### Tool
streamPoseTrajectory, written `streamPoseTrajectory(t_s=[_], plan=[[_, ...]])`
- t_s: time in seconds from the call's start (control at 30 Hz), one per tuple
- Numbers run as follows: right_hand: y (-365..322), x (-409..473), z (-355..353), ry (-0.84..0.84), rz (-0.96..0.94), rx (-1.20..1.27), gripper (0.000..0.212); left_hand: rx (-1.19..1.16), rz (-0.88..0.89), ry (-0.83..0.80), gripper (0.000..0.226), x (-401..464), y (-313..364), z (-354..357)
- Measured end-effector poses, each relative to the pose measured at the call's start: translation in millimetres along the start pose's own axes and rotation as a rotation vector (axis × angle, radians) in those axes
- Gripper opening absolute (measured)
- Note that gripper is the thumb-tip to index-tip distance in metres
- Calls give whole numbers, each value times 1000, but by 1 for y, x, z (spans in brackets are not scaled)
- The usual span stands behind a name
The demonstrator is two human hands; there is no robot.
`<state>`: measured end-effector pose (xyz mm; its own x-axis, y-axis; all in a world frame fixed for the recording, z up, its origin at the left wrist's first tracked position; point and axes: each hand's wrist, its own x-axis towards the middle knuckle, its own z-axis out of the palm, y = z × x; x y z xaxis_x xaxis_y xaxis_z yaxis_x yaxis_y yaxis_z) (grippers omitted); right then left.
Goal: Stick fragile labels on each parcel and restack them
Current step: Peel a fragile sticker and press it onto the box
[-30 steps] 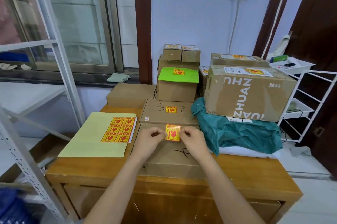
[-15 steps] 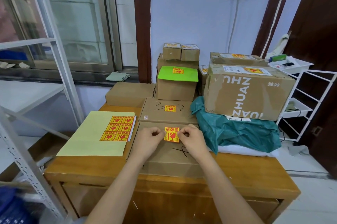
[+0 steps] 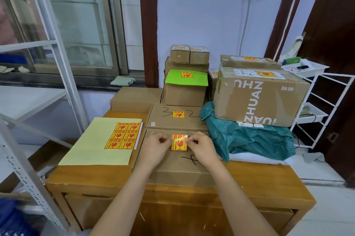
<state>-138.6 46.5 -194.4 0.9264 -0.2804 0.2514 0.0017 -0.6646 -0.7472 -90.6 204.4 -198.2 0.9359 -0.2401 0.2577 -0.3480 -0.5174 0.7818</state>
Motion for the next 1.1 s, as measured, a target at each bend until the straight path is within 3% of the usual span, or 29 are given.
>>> streamPoseTrajectory(t_s=[1.1], plan=[[-1,-2,4,-46,-118,-255,8,164,32,10,22,3,4,3]])
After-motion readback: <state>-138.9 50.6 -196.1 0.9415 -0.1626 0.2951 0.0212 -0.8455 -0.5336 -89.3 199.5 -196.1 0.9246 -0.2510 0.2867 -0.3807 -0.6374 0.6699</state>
